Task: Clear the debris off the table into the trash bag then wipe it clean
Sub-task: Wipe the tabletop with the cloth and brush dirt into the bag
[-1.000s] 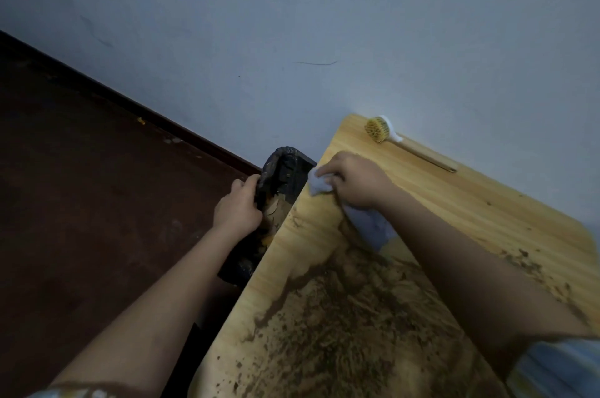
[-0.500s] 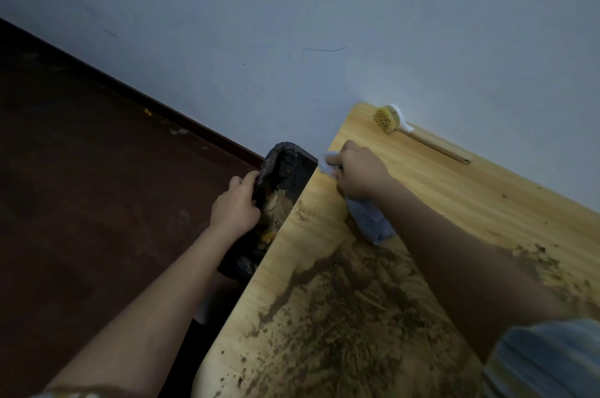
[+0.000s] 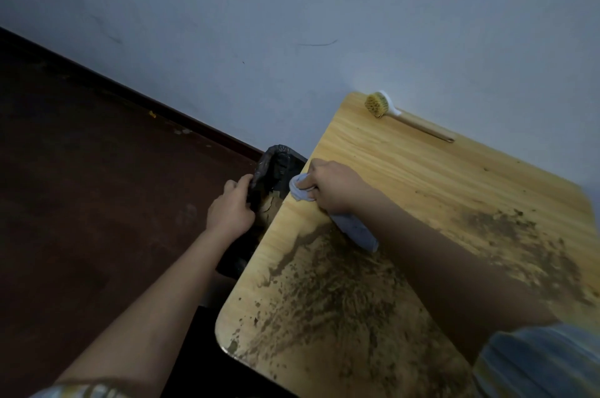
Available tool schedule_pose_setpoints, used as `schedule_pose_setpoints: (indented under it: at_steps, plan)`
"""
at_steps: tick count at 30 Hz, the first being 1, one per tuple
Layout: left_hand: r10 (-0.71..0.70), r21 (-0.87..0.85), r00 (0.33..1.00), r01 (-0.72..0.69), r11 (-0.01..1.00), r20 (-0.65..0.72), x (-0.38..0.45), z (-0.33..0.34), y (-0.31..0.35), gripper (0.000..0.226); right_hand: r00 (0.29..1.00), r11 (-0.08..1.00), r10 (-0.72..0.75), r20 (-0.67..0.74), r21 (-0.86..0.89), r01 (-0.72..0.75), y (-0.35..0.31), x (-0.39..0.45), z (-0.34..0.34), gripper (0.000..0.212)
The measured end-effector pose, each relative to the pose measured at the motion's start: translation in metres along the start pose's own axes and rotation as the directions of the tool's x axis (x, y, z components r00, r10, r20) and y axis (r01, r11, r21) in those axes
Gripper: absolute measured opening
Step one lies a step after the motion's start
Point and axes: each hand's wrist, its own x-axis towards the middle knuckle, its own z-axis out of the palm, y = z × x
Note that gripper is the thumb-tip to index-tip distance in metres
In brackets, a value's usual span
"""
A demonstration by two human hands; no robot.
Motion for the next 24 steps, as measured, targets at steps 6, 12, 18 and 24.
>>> schedule_pose_setpoints:
  at_steps: [6,12,18,24]
  plan:
    - [-0.043,-0.007,0.999,0.043,0.999,-0.014,-0.038,-0.009,-0.017,0.061,0.998,0.999,-0.046,0.05,0.026,0.045,-0.038,-0.03,-0.001,0.023]
    - [-0.074,-0.04,0.997,0.073,0.997,-0.03,-0.075,-0.01,-0.025,0.062,0.994,0.995,-0.096,0.054,0.022,0.095,-0.072,-0.058,-0.009,0.039]
    - [-0.112,-0.062,0.993,0.109,0.992,-0.046,-0.101,-0.014,-0.037,0.059,0.999,0.998,0.028,-0.043,0.061,-0.026,-0.081,-0.082,-0.008,0.02]
    - [-0.141,-0.05,0.989,0.139,0.989,-0.047,-0.107,-0.017,-0.042,0.058,0.959,0.967,0.212,-0.188,0.184,-0.177,-0.062,-0.096,-0.006,0.023]
